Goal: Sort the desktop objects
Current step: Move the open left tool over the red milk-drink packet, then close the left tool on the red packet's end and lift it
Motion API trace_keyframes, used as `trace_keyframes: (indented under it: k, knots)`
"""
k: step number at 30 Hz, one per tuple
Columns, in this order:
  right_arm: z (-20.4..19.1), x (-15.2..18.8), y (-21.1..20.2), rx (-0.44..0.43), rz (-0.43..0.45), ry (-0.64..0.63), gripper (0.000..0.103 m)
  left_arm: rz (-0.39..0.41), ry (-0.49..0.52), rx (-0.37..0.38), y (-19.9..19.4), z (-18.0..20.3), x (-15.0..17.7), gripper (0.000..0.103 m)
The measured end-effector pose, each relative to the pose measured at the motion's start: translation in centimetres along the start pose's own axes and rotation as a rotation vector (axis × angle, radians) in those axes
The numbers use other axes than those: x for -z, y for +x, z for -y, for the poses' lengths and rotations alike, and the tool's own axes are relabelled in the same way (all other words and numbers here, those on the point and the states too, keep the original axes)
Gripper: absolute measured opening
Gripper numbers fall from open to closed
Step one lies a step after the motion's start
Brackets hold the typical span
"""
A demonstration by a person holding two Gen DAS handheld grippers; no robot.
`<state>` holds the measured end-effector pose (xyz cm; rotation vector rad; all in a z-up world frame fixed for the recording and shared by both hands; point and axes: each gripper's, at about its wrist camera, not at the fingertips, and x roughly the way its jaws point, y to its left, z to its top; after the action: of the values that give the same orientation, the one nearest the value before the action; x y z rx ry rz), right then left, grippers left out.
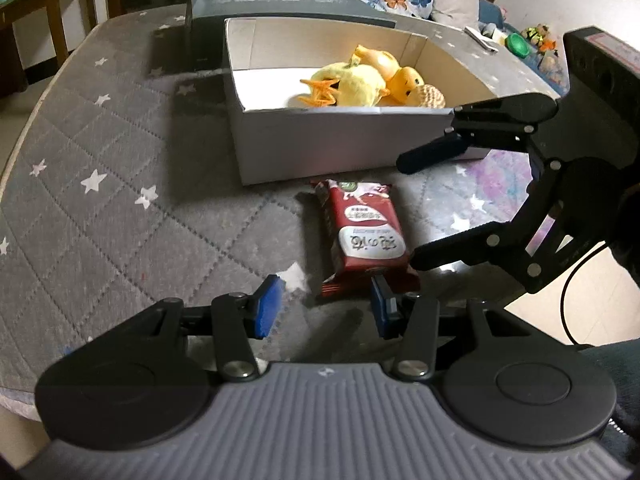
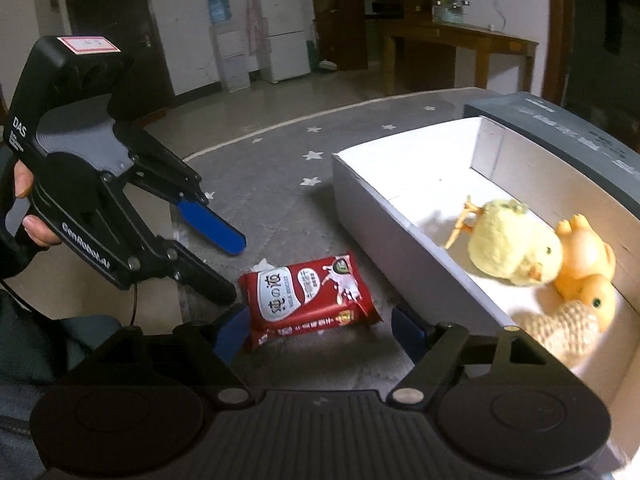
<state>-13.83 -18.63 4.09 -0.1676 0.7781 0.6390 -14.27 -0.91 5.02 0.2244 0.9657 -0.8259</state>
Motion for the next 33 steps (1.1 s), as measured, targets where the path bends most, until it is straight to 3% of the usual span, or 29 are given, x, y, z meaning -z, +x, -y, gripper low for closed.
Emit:
trace_keyframes:
  k: [28,33]
  knots:
    - [-1.8,1.2,1.0,-0.040,-0.015,-0.040,0.087,0.008,-0.043,-0.070,1.1,-2.5,-1.4,0.048]
    - [-1.5,1.6,0.5,-0.001,-0.005,-0.015,0.086,0.014,-0.066,-0.040,0.2,-2.4,-1.2,0.048]
